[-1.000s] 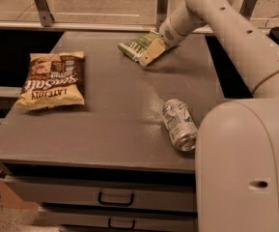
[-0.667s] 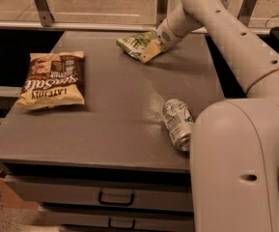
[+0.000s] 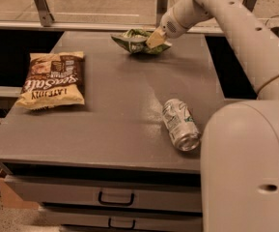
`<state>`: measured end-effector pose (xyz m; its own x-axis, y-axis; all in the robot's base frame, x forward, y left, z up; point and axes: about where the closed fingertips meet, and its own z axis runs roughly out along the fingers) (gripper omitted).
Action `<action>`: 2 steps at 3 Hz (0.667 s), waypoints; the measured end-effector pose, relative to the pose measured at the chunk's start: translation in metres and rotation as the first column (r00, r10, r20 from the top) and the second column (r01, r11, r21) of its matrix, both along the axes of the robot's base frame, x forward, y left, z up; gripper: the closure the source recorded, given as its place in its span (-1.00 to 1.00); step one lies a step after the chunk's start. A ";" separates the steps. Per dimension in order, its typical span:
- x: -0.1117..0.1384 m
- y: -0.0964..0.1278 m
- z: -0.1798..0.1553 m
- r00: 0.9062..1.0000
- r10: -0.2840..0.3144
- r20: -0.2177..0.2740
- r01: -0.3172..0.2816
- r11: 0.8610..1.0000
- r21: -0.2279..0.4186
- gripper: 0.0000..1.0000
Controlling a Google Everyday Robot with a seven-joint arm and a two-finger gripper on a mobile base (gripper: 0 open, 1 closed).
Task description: Pick green jalapeno chip bag
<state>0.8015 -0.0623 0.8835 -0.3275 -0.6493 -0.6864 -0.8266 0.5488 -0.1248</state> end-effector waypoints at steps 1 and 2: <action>-0.021 -0.008 0.046 0.993 0.057 0.106 -0.060 0.998 0.022 1.00; -0.053 -0.022 0.092 0.971 0.116 0.207 -0.131 0.990 0.059 1.00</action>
Offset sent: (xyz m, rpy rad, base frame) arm -0.1008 -0.0494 0.1510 0.1343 -0.3372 0.1974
